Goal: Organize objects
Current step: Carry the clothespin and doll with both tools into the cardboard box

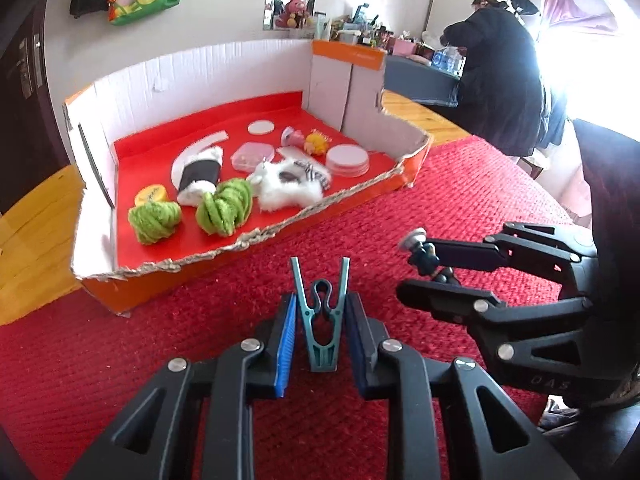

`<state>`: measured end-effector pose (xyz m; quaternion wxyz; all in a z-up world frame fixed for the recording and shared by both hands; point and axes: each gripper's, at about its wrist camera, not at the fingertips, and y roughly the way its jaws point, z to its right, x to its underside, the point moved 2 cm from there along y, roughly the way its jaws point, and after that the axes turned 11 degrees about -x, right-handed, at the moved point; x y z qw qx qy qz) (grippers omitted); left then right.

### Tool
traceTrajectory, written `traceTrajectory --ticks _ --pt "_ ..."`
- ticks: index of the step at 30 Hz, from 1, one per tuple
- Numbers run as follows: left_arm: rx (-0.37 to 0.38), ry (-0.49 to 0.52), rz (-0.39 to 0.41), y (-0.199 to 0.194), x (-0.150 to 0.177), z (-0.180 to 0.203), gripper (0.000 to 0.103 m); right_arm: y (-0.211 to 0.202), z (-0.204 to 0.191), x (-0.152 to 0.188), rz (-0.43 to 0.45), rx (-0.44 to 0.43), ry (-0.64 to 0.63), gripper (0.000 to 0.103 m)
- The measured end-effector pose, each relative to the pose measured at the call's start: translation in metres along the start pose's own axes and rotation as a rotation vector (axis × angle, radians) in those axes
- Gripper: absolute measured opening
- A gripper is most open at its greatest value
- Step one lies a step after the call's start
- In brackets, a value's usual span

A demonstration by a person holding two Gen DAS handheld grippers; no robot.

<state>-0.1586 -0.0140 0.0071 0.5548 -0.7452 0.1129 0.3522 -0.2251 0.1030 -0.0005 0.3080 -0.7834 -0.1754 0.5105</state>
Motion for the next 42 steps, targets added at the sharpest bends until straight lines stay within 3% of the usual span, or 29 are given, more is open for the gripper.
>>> traceTrajectory --ticks 10,18,24,28,35,42 --pt "-0.005 -0.013 0.084 -0.037 -0.012 -0.005 0.025 -0.03 -0.006 -0.023 0.083 -0.046 -0.004 0.033" --pt "-0.023 -0.041 0.105 -0.048 -0.021 -0.015 0.025 -0.035 -0.006 -0.033 0.096 -0.071 -0.005 0.033" --pt "-0.047 -0.084 0.122 -0.049 -0.043 -0.033 0.025 -0.035 0.0 -0.06 0.116 -0.084 -0.022 0.033" --pt "-0.096 -0.105 0.132 -0.042 -0.064 -0.048 0.025 -0.023 0.009 -0.088 0.093 -0.097 -0.026 0.033" --pt "-0.144 -0.129 0.097 -0.011 -0.116 -0.075 0.025 0.016 0.025 -0.137 0.023 -0.039 -0.059 0.033" --pt "-0.187 -0.125 0.028 0.027 -0.147 -0.091 0.025 0.058 0.042 -0.169 -0.065 0.026 -0.071 0.033"
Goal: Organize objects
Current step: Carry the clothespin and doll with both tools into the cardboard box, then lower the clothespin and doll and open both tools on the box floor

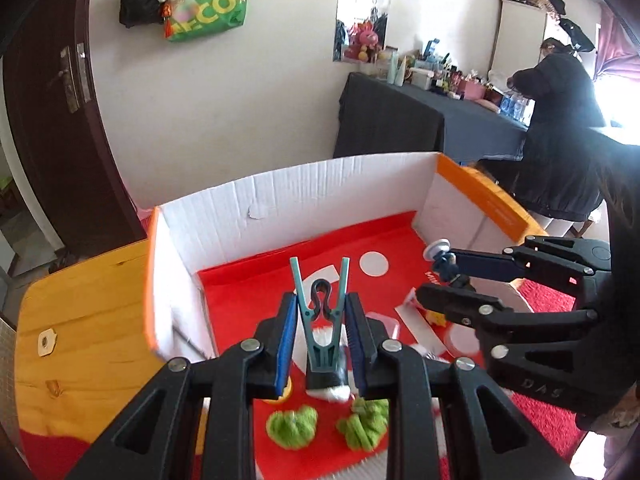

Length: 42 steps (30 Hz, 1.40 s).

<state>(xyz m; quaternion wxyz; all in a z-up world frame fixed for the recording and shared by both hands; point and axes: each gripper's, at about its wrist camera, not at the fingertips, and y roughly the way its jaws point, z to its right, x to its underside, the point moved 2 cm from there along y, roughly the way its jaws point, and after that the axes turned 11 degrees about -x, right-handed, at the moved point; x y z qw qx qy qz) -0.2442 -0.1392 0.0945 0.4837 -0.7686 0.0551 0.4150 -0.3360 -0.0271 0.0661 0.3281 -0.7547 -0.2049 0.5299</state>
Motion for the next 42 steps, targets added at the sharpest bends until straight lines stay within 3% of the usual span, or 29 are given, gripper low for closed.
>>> traceTrajectory --ticks 12,23,42 --pt "-0.067 0.006 -0.089 0.05 -0.006 0.001 0.025 0.04 0.015 -0.015 -0.098 0.031 0.017 0.033" --pt "-0.082 -0.019 -0.182 0.083 -0.003 0.0 0.025 0.066 0.038 -0.018 -0.169 0.051 0.065 0.033" --pt "-0.079 -0.045 -0.274 0.093 0.011 -0.005 0.025 0.08 0.055 -0.024 -0.266 0.02 0.113 0.034"
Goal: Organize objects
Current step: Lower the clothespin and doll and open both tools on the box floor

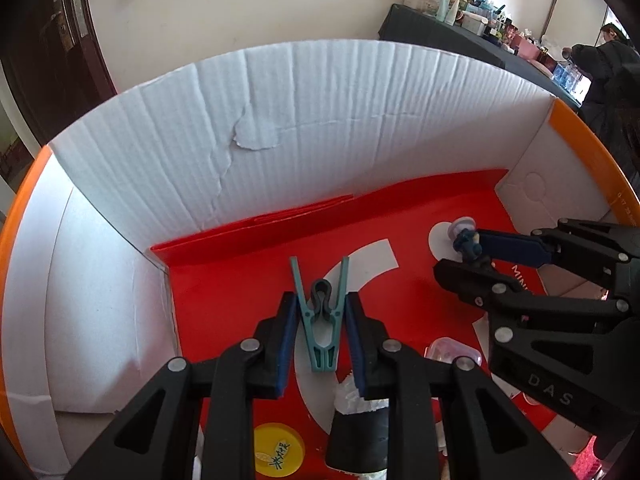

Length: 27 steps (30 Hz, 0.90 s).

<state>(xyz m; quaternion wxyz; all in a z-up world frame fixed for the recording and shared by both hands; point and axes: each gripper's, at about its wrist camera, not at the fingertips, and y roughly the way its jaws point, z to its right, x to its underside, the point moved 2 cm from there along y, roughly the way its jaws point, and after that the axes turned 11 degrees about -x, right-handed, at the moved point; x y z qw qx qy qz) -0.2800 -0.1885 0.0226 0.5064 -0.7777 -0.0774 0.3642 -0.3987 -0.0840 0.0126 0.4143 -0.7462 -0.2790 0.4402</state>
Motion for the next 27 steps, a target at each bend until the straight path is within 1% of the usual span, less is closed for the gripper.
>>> traceTrajectory --ticks 2,5,8,15,20,22,23,25,26,27 --pt "-0.002 0.001 -0.003 0.0 0.002 0.0 0.025 0.0 0.0 -0.002 -0.007 -0.011 0.001 0.034" --pt "0.001 -0.001 -0.005 0.0 0.004 -0.001 0.025 0.002 0.001 -0.004 -0.014 0.022 -0.013 0.033" --pt "0.005 -0.006 -0.008 0.0 0.008 -0.005 0.025 0.001 0.001 -0.003 -0.009 0.026 -0.016 0.033" --pt "0.003 -0.005 -0.009 -0.003 0.009 -0.006 0.025 -0.005 0.005 -0.001 -0.01 0.017 -0.03 0.034" --pt "-0.001 -0.006 -0.007 -0.002 0.004 -0.001 0.025 -0.005 0.01 0.003 -0.008 0.013 -0.025 0.035" --pt "-0.001 -0.007 -0.008 -0.001 0.002 -0.003 0.025 -0.005 0.011 -0.001 -0.006 0.007 -0.019 0.035" --pt "-0.001 -0.007 -0.008 0.0 0.003 -0.003 0.025 0.0 0.004 -0.009 -0.006 0.005 -0.016 0.035" --pt "-0.002 -0.008 -0.009 -0.001 0.003 -0.004 0.025 -0.002 0.006 -0.01 -0.007 0.002 -0.016 0.036" --pt "-0.002 -0.008 -0.009 0.0 0.002 -0.002 0.025 0.007 -0.007 -0.015 -0.007 0.003 -0.018 0.037" --pt "-0.001 -0.008 -0.009 0.0 0.001 -0.002 0.025 0.007 -0.008 -0.016 -0.008 0.001 -0.02 0.039"
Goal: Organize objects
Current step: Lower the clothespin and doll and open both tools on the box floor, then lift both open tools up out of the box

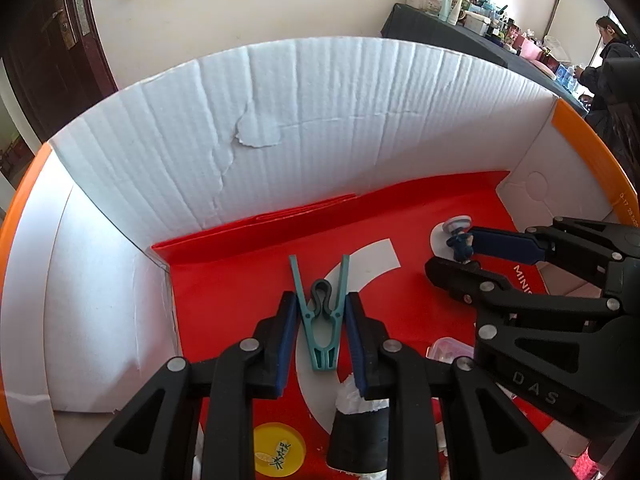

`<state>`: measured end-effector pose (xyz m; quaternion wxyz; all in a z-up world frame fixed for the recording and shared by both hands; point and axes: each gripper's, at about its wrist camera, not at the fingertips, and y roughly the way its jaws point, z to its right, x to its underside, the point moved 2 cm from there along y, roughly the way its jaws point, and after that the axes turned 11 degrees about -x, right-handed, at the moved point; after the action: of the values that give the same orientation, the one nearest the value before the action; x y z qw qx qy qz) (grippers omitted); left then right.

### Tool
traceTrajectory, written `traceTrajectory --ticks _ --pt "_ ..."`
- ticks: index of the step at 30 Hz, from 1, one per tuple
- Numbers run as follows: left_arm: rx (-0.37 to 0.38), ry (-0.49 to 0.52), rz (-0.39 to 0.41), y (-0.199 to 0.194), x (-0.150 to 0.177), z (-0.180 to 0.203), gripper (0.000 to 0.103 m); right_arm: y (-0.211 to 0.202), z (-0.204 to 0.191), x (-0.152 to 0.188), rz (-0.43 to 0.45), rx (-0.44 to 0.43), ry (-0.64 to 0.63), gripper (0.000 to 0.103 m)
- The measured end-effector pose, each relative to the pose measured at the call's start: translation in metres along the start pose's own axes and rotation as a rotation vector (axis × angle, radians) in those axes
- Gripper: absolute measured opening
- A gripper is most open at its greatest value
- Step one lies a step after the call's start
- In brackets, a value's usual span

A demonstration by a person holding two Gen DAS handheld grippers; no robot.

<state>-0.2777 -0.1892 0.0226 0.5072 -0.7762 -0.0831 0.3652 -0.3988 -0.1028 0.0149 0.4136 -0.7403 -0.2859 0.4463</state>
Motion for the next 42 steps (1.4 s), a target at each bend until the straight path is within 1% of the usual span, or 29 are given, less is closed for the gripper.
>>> traceTrajectory --ticks 3,5,6,8,13,16,22,28,35,37,39,42 --pt "-0.001 -0.004 0.0 0.0 0.0 -0.001 0.025 0.0 -0.001 -0.002 0.0 0.007 -0.003 0.043" --pt "0.0 -0.004 0.0 0.0 -0.001 -0.001 0.025 0.001 0.0 -0.003 0.001 0.004 0.0 0.043" --pt "-0.001 -0.004 0.0 0.001 -0.001 -0.001 0.025 0.001 0.002 0.004 0.003 0.002 0.002 0.044" --pt "-0.001 -0.004 0.002 0.0 -0.001 -0.001 0.026 0.0 0.003 0.006 0.004 0.003 0.005 0.044" --pt "-0.005 -0.006 0.009 0.0 -0.009 0.003 0.03 -0.001 0.003 0.003 0.006 0.008 0.01 0.044" --pt "-0.009 -0.002 0.021 -0.005 -0.003 -0.003 0.033 -0.001 0.005 0.004 0.01 0.012 0.014 0.044" --pt "-0.021 0.005 0.045 -0.009 -0.005 -0.003 0.037 -0.007 0.007 0.0 0.023 0.016 0.009 0.045" --pt "-0.03 0.003 0.079 -0.019 -0.004 -0.003 0.037 -0.018 0.006 -0.002 0.056 0.024 0.009 0.045" --pt "-0.02 -0.014 0.135 -0.045 -0.001 -0.011 0.037 -0.037 -0.002 0.001 0.117 0.029 0.0 0.045" --pt "-0.028 -0.016 0.153 -0.052 -0.001 -0.012 0.039 -0.041 -0.005 -0.001 0.132 0.025 0.0 0.047" --pt "-0.021 -0.021 0.165 -0.06 0.001 -0.014 0.039 -0.048 -0.006 0.001 0.15 0.023 -0.005 0.049" --pt "-0.011 -0.033 0.178 -0.069 0.001 -0.014 0.041 -0.063 -0.004 0.011 0.175 0.019 -0.016 0.049"
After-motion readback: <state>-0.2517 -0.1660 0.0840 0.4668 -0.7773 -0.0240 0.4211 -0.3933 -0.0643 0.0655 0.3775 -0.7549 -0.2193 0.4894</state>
